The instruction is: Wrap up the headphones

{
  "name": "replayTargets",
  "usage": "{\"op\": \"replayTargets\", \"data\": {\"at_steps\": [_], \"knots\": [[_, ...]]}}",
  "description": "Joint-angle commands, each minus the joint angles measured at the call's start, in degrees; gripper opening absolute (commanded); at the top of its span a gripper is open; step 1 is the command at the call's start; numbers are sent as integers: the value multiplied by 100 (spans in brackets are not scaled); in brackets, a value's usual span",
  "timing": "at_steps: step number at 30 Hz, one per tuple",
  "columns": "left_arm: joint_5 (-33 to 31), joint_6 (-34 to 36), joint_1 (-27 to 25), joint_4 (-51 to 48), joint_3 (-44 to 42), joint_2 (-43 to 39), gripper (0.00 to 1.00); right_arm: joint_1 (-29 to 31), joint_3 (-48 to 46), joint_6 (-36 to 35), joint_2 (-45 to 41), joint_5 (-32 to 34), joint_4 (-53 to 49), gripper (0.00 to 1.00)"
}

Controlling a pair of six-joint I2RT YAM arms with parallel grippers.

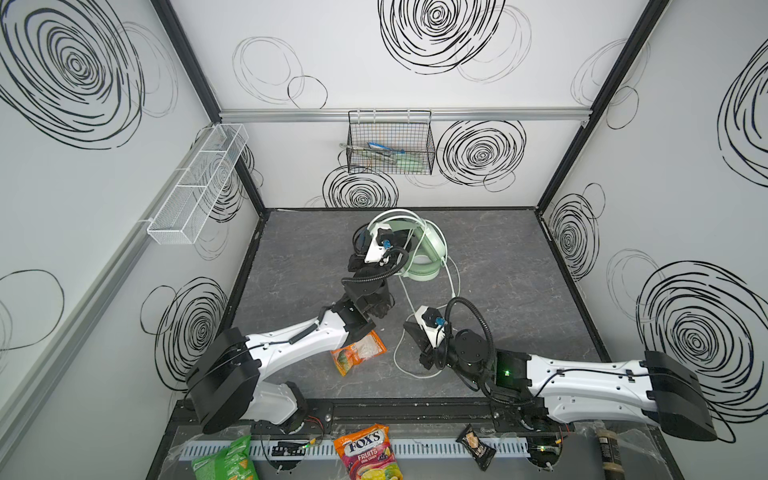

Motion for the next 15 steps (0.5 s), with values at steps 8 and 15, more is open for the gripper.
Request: {"op": "replayTargets", "data": {"at_steps": [8, 15], "knots": [[-46, 2014, -396, 1622, -309, 114, 0, -281, 456, -295, -711, -135, -1411, 0], [-137, 3108, -682, 1904, -439, 330, 0, -669, 697, -399, -1099, -356, -2285, 0]]}}
